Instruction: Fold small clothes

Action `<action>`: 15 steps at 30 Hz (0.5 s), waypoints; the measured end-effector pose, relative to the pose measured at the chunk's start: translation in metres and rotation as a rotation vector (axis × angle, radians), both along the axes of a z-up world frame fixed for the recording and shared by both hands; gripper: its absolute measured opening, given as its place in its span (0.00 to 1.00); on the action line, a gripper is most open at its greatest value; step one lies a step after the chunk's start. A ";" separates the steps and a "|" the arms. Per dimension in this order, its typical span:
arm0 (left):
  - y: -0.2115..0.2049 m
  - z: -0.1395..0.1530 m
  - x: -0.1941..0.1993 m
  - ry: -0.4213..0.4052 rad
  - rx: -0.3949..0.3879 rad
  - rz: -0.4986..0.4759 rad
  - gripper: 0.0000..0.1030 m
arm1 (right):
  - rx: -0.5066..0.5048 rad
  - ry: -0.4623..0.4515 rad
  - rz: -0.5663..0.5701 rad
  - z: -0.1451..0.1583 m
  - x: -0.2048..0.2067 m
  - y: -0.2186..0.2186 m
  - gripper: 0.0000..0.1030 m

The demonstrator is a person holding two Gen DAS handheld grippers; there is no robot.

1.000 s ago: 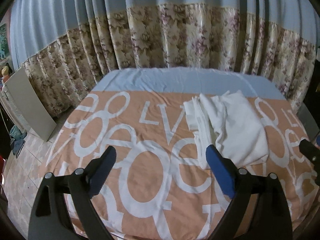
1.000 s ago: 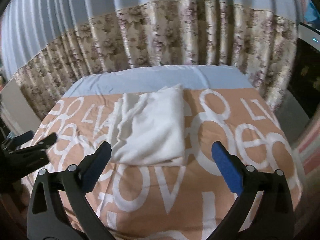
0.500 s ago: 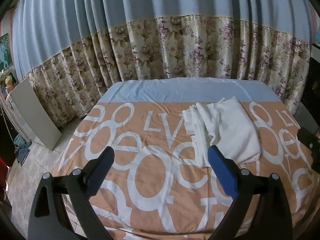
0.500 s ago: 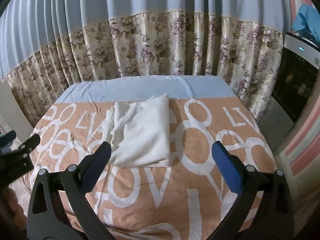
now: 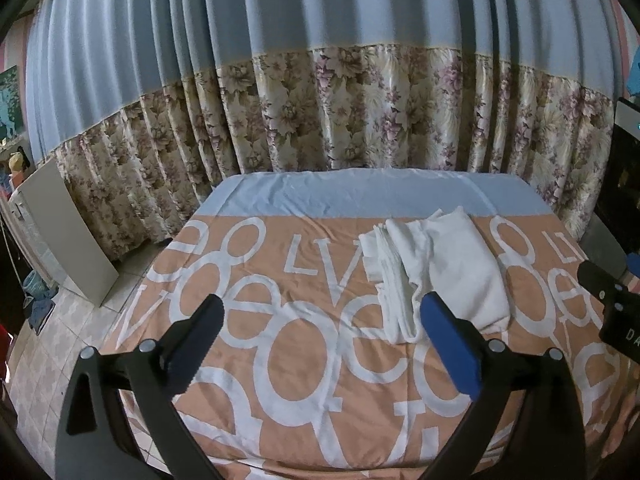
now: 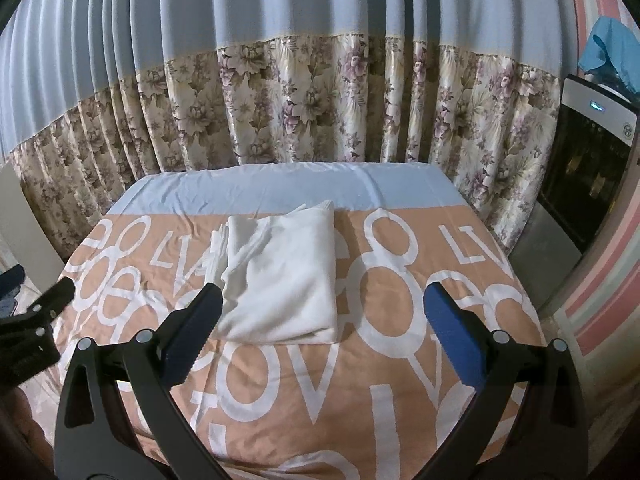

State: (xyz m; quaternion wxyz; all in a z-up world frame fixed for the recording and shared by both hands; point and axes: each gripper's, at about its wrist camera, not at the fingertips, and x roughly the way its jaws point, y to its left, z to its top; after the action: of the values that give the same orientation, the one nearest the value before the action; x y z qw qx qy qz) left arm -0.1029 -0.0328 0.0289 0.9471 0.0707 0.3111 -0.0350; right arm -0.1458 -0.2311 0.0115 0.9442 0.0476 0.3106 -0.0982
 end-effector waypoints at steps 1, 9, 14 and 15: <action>0.000 0.000 0.001 -0.001 0.001 0.005 0.97 | -0.004 -0.001 -0.002 0.000 0.000 0.000 0.97; 0.002 0.000 0.004 -0.001 0.003 0.003 0.97 | -0.019 -0.016 -0.022 0.003 0.000 0.001 0.97; 0.001 -0.001 0.007 -0.004 0.002 0.001 0.97 | -0.022 -0.021 -0.031 0.005 0.000 0.000 0.97; 0.001 -0.001 0.006 -0.002 -0.001 -0.002 0.97 | -0.022 -0.021 -0.030 0.005 0.000 -0.001 0.97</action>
State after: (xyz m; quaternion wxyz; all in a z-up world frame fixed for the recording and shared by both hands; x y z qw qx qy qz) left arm -0.0966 -0.0315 0.0277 0.9475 0.0707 0.3099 -0.0359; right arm -0.1460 -0.2318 0.0161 0.9463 0.0431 0.2989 -0.1152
